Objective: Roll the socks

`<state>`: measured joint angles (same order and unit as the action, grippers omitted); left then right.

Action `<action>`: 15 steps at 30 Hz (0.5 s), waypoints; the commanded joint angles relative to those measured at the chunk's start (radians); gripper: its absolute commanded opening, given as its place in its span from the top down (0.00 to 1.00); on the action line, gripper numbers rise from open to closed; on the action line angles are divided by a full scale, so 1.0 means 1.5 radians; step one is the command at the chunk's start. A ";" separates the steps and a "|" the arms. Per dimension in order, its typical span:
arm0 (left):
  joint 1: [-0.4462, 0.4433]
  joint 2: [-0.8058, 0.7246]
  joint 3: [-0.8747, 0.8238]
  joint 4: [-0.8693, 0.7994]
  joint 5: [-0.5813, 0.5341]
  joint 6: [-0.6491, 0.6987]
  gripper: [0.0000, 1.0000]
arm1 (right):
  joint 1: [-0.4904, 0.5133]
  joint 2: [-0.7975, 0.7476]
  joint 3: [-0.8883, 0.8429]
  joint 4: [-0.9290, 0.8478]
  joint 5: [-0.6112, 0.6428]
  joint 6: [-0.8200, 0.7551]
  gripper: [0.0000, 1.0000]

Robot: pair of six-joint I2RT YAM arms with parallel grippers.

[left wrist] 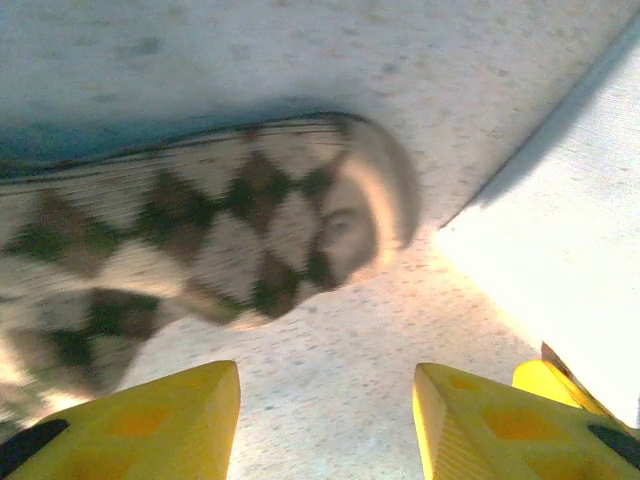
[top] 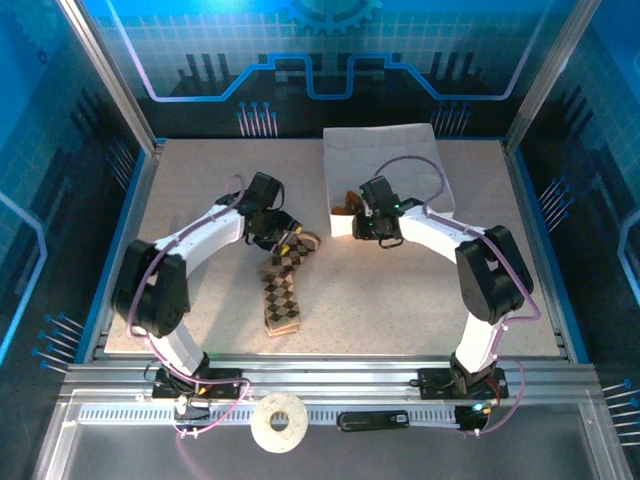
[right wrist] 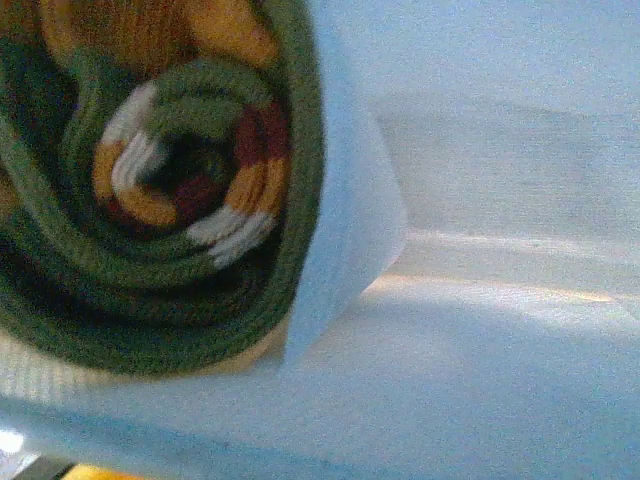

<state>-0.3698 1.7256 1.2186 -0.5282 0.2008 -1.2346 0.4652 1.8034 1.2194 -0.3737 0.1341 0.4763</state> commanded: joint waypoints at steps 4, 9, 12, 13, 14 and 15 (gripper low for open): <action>-0.030 0.141 0.088 -0.008 0.046 0.065 0.54 | -0.020 -0.033 0.018 -0.012 0.014 -0.028 0.61; -0.023 0.191 0.101 0.002 0.002 0.058 0.56 | 0.022 -0.135 -0.059 0.009 0.031 -0.050 0.60; -0.004 0.195 0.101 0.028 -0.018 0.049 0.56 | 0.075 -0.192 -0.120 0.040 0.028 -0.090 0.60; 0.005 0.194 0.100 0.036 -0.023 0.043 0.56 | 0.098 -0.207 -0.139 0.054 0.023 -0.109 0.60; 0.015 0.193 0.097 0.048 -0.026 0.035 0.56 | 0.123 -0.220 -0.159 0.070 0.018 -0.129 0.59; 0.024 0.191 0.094 0.058 -0.026 0.027 0.56 | 0.146 -0.230 -0.176 0.087 0.012 -0.153 0.58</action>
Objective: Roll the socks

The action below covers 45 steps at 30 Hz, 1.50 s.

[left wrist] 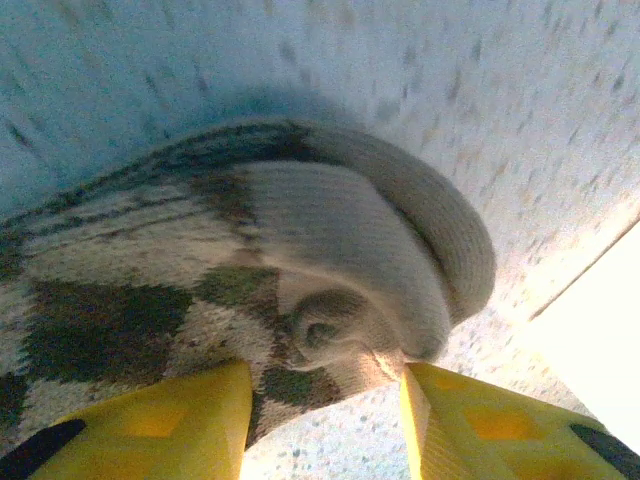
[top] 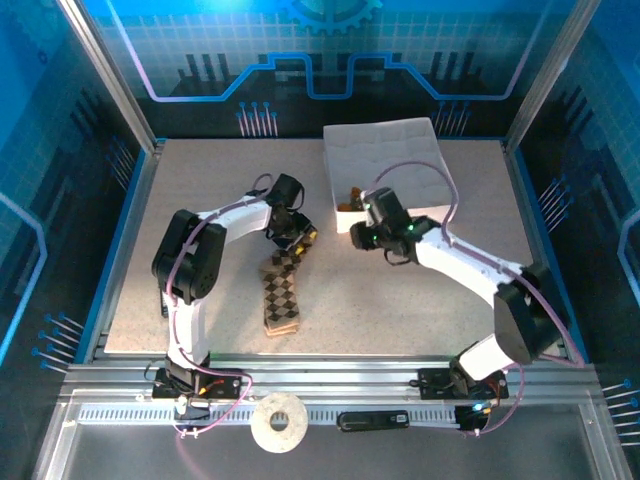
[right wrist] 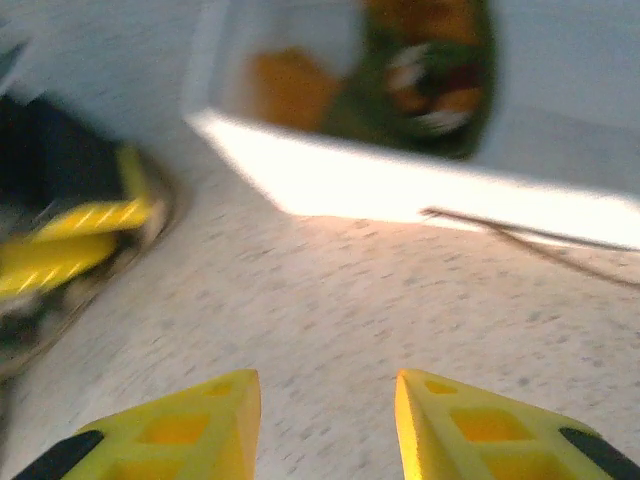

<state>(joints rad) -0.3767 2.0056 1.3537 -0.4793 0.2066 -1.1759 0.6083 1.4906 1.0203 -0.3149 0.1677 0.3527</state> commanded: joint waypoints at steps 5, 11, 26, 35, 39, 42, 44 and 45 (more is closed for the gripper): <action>0.071 -0.010 0.013 0.054 -0.016 -0.025 0.53 | 0.176 -0.056 -0.152 0.180 -0.104 -0.244 0.51; 0.078 -0.108 0.017 0.024 0.002 -0.010 0.40 | 0.249 -0.076 -0.231 0.269 -0.188 -0.532 0.36; 0.079 -0.483 -0.425 -0.042 0.054 -0.069 0.60 | 0.345 0.164 -0.120 0.298 -0.049 -0.726 0.40; 0.078 -0.413 -0.458 0.014 0.089 -0.031 0.69 | 0.353 0.219 -0.075 0.293 -0.003 -0.674 0.61; 0.077 -0.359 -0.450 0.063 0.092 -0.021 0.69 | 0.355 0.213 -0.073 0.271 -0.007 -0.658 0.82; 0.070 -0.311 -0.430 0.103 0.110 -0.012 0.70 | 0.360 0.193 -0.075 0.251 -0.018 -0.645 0.92; 0.058 -0.286 -0.413 0.113 0.115 -0.008 0.71 | 0.364 0.172 -0.072 0.222 -0.028 -0.632 0.97; 0.052 -0.278 -0.406 0.115 0.116 -0.008 0.71 | 0.366 0.160 -0.069 0.209 -0.036 -0.619 0.99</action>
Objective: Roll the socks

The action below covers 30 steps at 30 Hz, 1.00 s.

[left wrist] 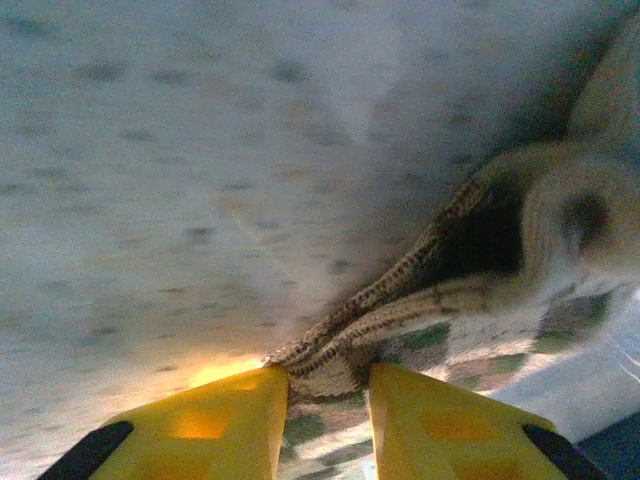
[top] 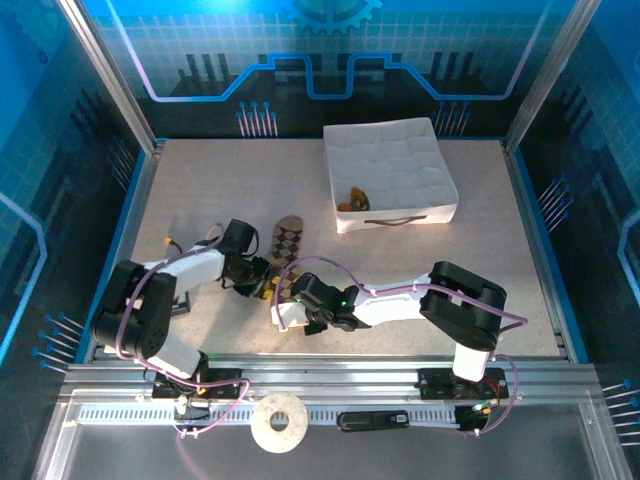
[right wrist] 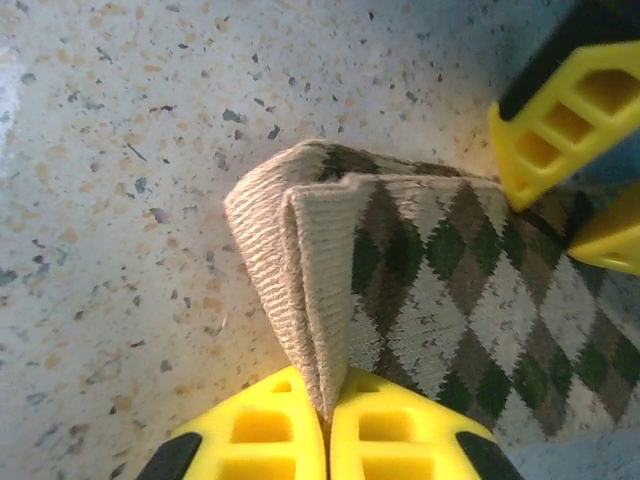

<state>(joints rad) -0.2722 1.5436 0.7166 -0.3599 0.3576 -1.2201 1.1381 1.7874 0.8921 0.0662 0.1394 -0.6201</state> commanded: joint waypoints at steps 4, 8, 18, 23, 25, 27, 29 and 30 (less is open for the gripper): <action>-0.034 0.029 0.016 0.035 0.005 0.006 0.72 | 0.010 -0.064 0.024 -0.091 -0.066 0.097 1.00; -0.033 -0.032 0.014 -0.023 -0.036 0.000 0.66 | -0.016 -0.045 0.048 -0.135 -0.152 0.160 1.00; -0.017 -0.148 0.066 -0.234 -0.122 0.035 0.51 | -0.095 0.020 0.093 -0.188 -0.300 0.276 1.00; -0.018 -0.182 0.050 -0.241 -0.087 0.042 0.61 | -0.139 0.055 0.125 -0.213 -0.375 0.343 1.00; -0.019 -0.201 0.043 -0.244 -0.073 0.050 0.64 | -0.165 0.075 0.143 -0.222 -0.420 0.388 1.00; -0.023 -0.216 0.037 -0.248 -0.057 0.056 0.66 | -0.183 0.090 0.155 -0.229 -0.451 0.427 1.00; -0.031 -0.227 0.026 -0.247 -0.043 0.055 0.65 | -0.199 0.102 0.163 -0.231 -0.480 0.453 1.00; -0.037 -0.236 0.018 -0.245 -0.037 0.047 0.64 | -0.205 0.107 0.165 -0.233 -0.490 0.462 1.00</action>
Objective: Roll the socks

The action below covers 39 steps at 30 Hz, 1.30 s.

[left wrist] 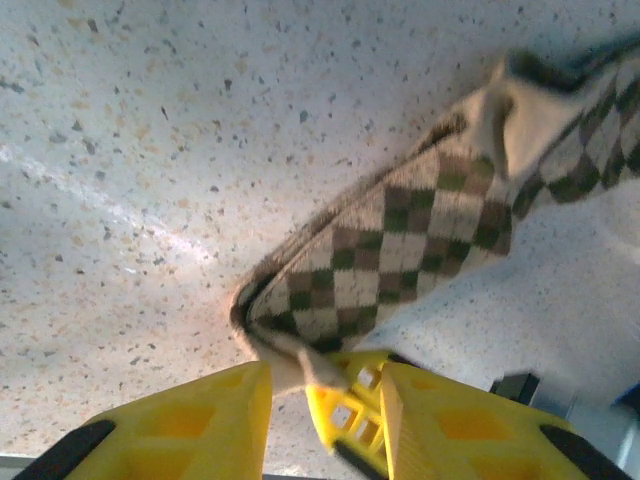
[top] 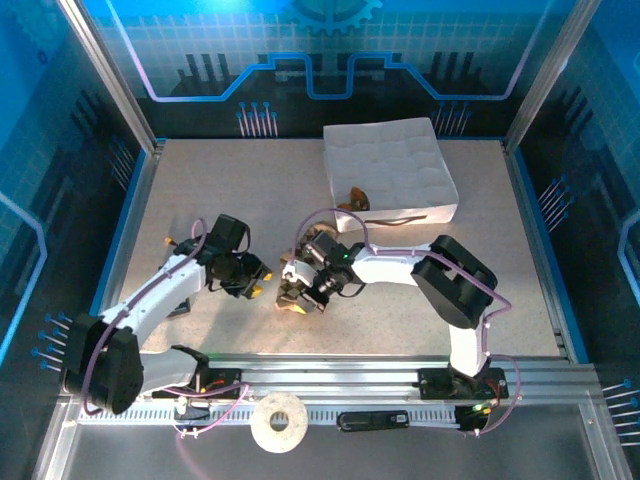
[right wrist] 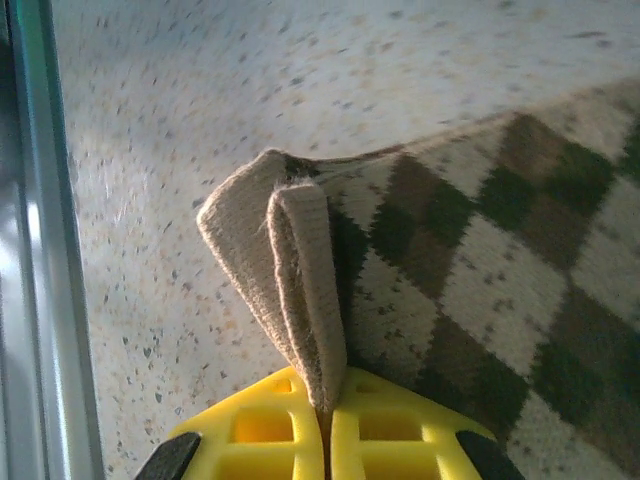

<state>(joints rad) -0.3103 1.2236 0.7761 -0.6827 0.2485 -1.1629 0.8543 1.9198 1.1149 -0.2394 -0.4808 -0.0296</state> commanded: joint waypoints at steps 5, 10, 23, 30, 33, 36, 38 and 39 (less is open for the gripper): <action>-0.057 -0.077 -0.084 0.060 0.048 -0.107 0.65 | -0.035 0.047 0.039 -0.051 -0.111 0.108 1.00; -0.089 -0.075 -0.139 0.171 0.055 -0.202 0.65 | -0.049 0.089 0.087 -0.098 -0.131 0.142 1.00; -0.099 0.025 -0.152 0.315 0.041 -0.269 0.66 | -0.053 0.105 0.115 -0.127 -0.127 0.148 0.99; -0.097 0.057 -0.141 0.310 0.009 -0.253 0.70 | -0.053 0.109 0.122 -0.127 -0.127 0.153 0.96; -0.092 0.086 -0.137 0.295 -0.006 -0.237 0.73 | -0.053 0.103 0.120 -0.124 -0.120 0.150 0.88; -0.089 0.113 -0.149 0.295 -0.014 -0.230 0.76 | -0.052 0.086 0.110 -0.111 -0.110 0.146 0.81; -0.084 0.121 -0.154 0.294 -0.020 -0.226 0.78 | -0.053 0.074 0.105 -0.104 -0.101 0.144 0.79; -0.080 0.125 -0.154 0.293 -0.022 -0.222 0.78 | -0.053 0.070 0.103 -0.104 -0.096 0.143 0.78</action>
<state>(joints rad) -0.4435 1.3743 0.5556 -0.2031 0.2733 -1.5307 0.7883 2.0590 1.2720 -0.3923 -0.6483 0.1905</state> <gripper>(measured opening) 0.220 0.212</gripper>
